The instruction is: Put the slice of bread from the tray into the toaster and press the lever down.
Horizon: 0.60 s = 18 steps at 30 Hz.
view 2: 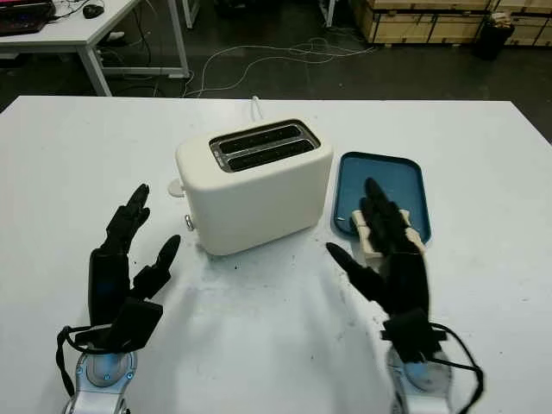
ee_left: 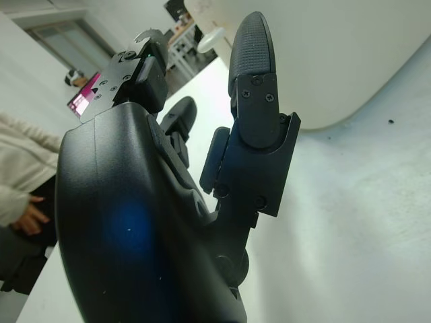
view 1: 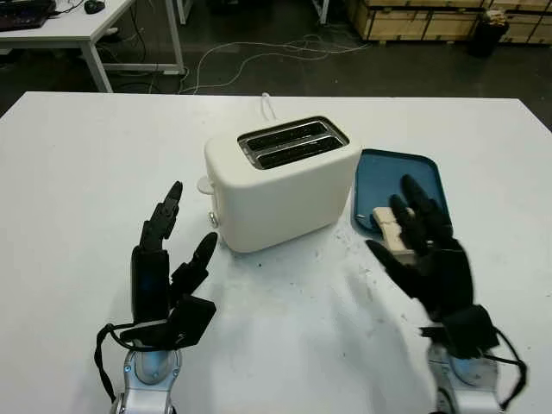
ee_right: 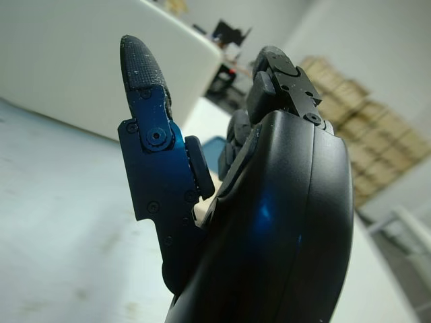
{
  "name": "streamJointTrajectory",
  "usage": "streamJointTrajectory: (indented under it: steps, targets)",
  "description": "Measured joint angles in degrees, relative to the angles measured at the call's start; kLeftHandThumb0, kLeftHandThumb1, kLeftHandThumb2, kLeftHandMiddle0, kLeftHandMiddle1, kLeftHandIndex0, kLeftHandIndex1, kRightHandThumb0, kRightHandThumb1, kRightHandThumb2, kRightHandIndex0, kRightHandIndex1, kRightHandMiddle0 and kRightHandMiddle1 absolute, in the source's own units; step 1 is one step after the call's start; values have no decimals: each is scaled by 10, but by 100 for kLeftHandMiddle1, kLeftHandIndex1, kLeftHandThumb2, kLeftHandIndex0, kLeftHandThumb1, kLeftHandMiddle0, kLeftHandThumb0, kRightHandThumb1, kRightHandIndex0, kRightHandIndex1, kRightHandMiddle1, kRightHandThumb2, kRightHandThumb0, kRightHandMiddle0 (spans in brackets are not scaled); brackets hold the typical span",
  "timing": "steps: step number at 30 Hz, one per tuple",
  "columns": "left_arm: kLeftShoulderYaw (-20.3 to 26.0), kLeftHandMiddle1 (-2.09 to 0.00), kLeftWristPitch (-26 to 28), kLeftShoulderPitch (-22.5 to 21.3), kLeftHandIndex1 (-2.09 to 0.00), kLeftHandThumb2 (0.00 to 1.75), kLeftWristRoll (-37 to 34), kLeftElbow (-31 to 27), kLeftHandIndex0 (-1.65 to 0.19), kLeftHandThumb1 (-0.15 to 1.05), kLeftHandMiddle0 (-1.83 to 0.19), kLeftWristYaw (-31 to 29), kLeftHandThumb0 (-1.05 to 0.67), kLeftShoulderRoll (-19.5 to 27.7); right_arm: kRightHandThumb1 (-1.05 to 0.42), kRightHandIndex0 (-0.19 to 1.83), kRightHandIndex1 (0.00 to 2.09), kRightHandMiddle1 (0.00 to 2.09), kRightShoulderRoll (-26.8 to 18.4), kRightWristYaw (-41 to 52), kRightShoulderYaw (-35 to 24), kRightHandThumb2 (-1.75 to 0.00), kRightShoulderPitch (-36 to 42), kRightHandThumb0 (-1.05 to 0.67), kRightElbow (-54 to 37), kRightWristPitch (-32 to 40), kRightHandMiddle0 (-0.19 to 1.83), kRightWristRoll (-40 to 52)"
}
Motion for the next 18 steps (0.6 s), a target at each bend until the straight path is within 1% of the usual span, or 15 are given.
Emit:
streamJointTrajectory:
  steps: [3,5,9,14,18]
  targets:
    - [0,-69,0,-1,-3,38,0,1,-32,92,-9,0,-68,-1,-92,26,1,1,-17,-5,-22,-1,2,-53,-1,-21,26,-20]
    - [-1,-69,0,-1,-3,38,0,1,-32,92,-8,1,-68,-2,-91,27,1,1,-28,-6,-34,-1,4,-52,-5,-24,26,-31]
    - [-1,-68,0,-2,-3,38,0,1,-31,92,-8,1,-67,-2,-89,30,2,1,-35,-22,-48,0,6,-52,-7,-39,28,-62]
    - [0,-69,0,-2,-3,39,0,1,-32,92,-8,1,-68,-1,-84,30,1,1,-59,-77,-56,0,4,-46,29,-80,30,-168]
    - [0,-69,0,-1,-3,39,0,1,-32,92,-8,1,-68,-1,-84,26,0,0,-90,-132,-58,0,-3,-44,72,-103,28,-257]
